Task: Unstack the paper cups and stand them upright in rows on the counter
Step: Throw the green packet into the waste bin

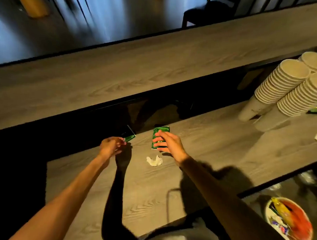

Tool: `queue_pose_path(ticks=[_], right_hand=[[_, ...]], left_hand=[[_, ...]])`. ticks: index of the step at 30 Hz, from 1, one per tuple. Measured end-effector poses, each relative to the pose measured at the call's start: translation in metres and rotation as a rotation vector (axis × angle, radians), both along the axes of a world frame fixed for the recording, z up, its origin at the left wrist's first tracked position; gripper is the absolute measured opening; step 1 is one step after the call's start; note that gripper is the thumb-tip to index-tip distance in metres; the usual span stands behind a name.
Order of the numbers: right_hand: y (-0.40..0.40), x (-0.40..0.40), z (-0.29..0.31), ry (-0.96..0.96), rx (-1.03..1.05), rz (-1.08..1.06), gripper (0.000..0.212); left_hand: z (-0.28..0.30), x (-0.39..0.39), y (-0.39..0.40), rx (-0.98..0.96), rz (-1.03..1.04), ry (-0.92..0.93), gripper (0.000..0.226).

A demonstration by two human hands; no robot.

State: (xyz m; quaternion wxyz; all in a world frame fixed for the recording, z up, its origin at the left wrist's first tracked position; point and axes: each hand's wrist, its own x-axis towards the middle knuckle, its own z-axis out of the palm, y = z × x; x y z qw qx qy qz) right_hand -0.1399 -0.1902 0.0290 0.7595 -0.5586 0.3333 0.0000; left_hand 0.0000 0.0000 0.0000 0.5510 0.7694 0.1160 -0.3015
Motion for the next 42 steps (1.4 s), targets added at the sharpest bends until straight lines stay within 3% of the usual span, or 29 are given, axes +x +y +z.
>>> queue_pose_path(ticks=[3,6,8,12,17,22,24,29,31,35,37,42], right_hand=[[-0.001,0.015,0.001,0.058,0.019,-0.041,0.032],[-0.018,0.019,-0.003,0.104,0.022,-0.066,0.032],[-0.036,0.02,-0.007,0.12,-0.007,-0.075,0.031],[-0.072,0.019,-0.017,0.115,-0.083,-0.029,0.023],[-0.122,0.039,-0.05,0.156,-0.151,-0.014,0.009],[-0.177,0.076,-0.087,0.253,-0.276,-0.018,0.024],[-0.202,0.093,-0.118,0.305,-0.4,0.012,0.007],[-0.224,0.118,-0.096,0.336,-0.891,0.29,0.051],[-0.236,0.13,-0.092,0.299,-0.87,0.287,0.068],[-0.259,0.16,-0.118,0.283,-0.849,0.437,0.063],[-0.245,0.158,-0.103,0.264,-0.92,0.475,0.066],[-0.223,0.149,-0.103,0.277,-0.898,0.432,0.073]], left_hand=[[-0.009,0.04,-0.003,0.358,-0.193,-0.205,0.017],[-0.019,0.058,-0.015,0.662,-0.486,-0.183,0.036],[-0.027,0.059,-0.026,0.737,-0.617,-0.182,0.042],[-0.033,0.046,-0.044,0.86,-0.669,-0.262,0.034],[-0.044,0.031,-0.052,0.745,-0.443,-0.255,0.049],[-0.048,0.016,-0.043,0.734,-0.36,-0.241,0.065],[-0.05,0.014,-0.038,0.764,-0.325,-0.24,0.07],[-0.054,0.011,-0.029,0.729,-0.287,-0.253,0.062],[-0.048,0.011,-0.032,0.657,-0.243,-0.24,0.057],[-0.033,0.005,-0.041,0.489,-0.041,-0.278,0.056],[-0.024,-0.007,-0.047,0.372,0.052,-0.279,0.051],[-0.01,-0.047,-0.051,0.21,0.104,-0.196,0.074]])
